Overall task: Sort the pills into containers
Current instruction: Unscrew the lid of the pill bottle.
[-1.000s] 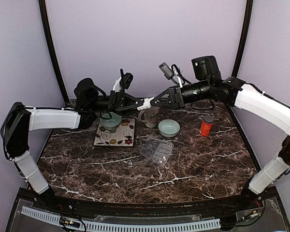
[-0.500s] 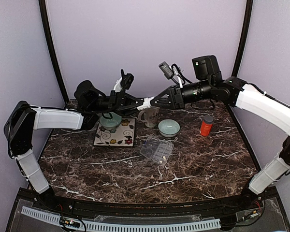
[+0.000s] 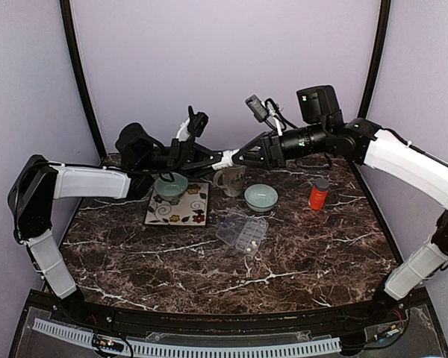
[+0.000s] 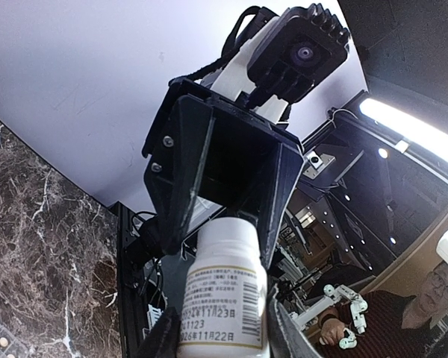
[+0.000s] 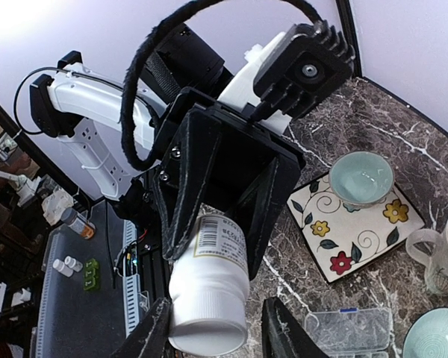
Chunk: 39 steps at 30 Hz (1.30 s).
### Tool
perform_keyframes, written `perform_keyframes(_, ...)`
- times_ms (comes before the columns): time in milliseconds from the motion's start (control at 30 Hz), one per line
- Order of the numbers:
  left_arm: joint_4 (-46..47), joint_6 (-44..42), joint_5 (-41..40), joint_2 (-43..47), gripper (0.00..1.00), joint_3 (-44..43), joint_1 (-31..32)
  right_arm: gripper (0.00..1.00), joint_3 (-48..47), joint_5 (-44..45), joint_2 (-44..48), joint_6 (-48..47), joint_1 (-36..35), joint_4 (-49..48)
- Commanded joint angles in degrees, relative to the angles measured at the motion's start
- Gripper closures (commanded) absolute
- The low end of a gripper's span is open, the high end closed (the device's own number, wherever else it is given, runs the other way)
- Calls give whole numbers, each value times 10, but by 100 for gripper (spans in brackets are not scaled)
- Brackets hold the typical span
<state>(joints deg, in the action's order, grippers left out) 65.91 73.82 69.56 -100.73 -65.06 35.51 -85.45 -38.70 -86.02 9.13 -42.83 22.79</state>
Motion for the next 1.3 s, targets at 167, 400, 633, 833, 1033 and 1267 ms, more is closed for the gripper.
perform_keyframes(167,-25,-60,25,14,100,-24,1,55,-19,22,-3,-1,5,-7)
perform_keyframes(400,-62,-98,13,23,100,-21,1,52,-19,14,1,7,4,-5)
perform_keyframes(633,-68,-107,8,24,100,-18,1,48,-12,11,7,18,5,-10)
perform_keyframes(833,-80,-119,6,25,100,-18,-15,46,-9,1,12,37,5,-24)
perform_keyframes(1033,-85,-126,4,26,100,-17,-17,45,-9,-3,10,67,9,-34)
perform_keyframes(1267,-95,-138,0,34,100,-12,-17,43,-9,13,6,180,34,-68)
